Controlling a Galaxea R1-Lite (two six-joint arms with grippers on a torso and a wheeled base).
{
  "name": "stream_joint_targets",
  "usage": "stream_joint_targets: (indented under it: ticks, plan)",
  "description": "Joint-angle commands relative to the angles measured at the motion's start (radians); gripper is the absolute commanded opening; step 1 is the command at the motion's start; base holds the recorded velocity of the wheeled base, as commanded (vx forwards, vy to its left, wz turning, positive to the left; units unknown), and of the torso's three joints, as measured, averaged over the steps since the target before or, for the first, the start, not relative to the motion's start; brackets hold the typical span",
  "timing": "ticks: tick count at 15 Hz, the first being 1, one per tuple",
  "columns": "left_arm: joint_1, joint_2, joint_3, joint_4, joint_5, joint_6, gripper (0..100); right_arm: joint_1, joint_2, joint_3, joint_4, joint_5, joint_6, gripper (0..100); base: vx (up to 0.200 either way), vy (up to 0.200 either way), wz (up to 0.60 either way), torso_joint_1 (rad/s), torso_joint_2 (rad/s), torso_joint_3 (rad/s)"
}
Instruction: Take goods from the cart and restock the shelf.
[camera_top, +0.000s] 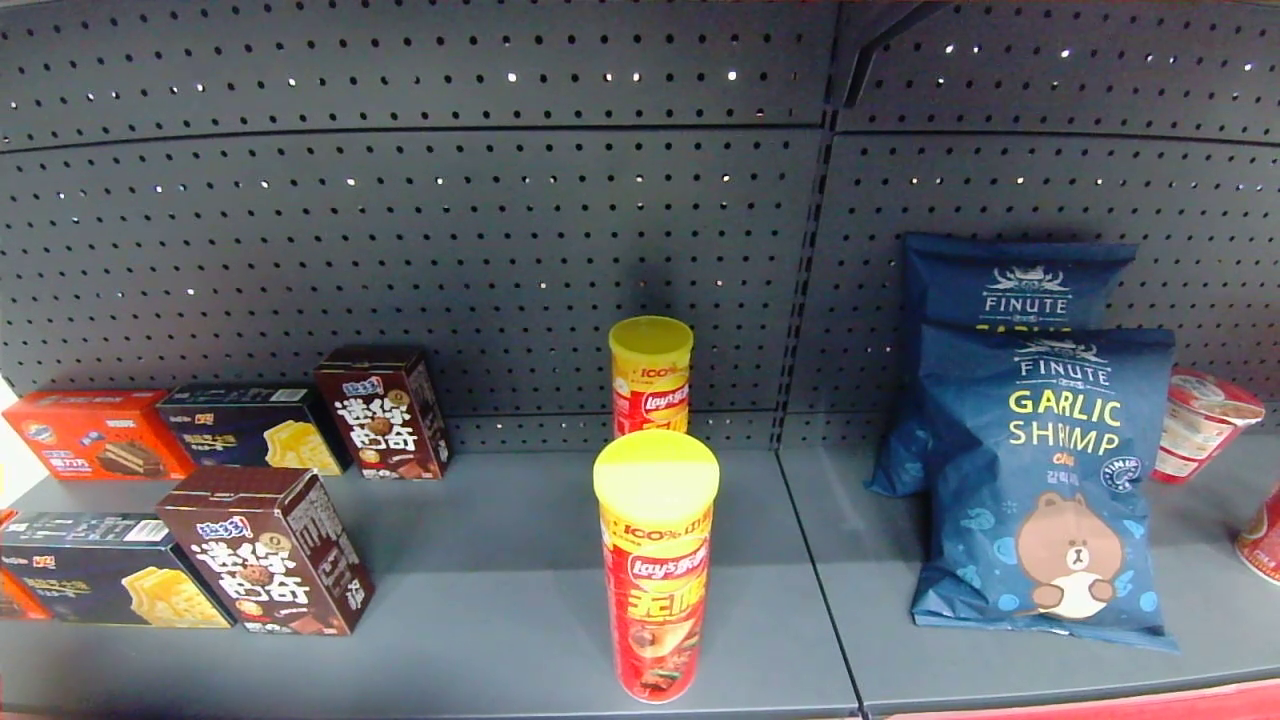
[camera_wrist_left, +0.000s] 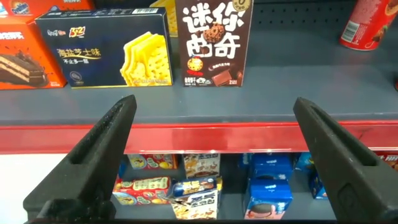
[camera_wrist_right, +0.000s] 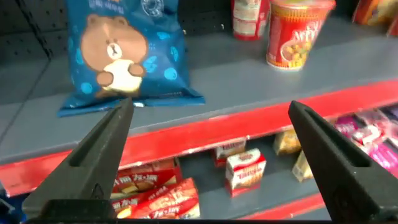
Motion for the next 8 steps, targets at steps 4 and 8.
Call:
stream_joint_targets:
  ticks: [4,8]
  plan:
    - [-0.001,0.0,-0.002,0.003,0.003,0.006,100,0.007,0.0,0.002,-0.002,0.005,0.015,100,0.0,0.0,0.0,0.0,0.0,0.0]
    - [0.0,0.0,0.0,0.0,0.009,0.002,100,0.003,0.0,0.012,0.044,-0.095,-0.043,100,0.0,0.0,0.0,0.0,0.0,0.0]
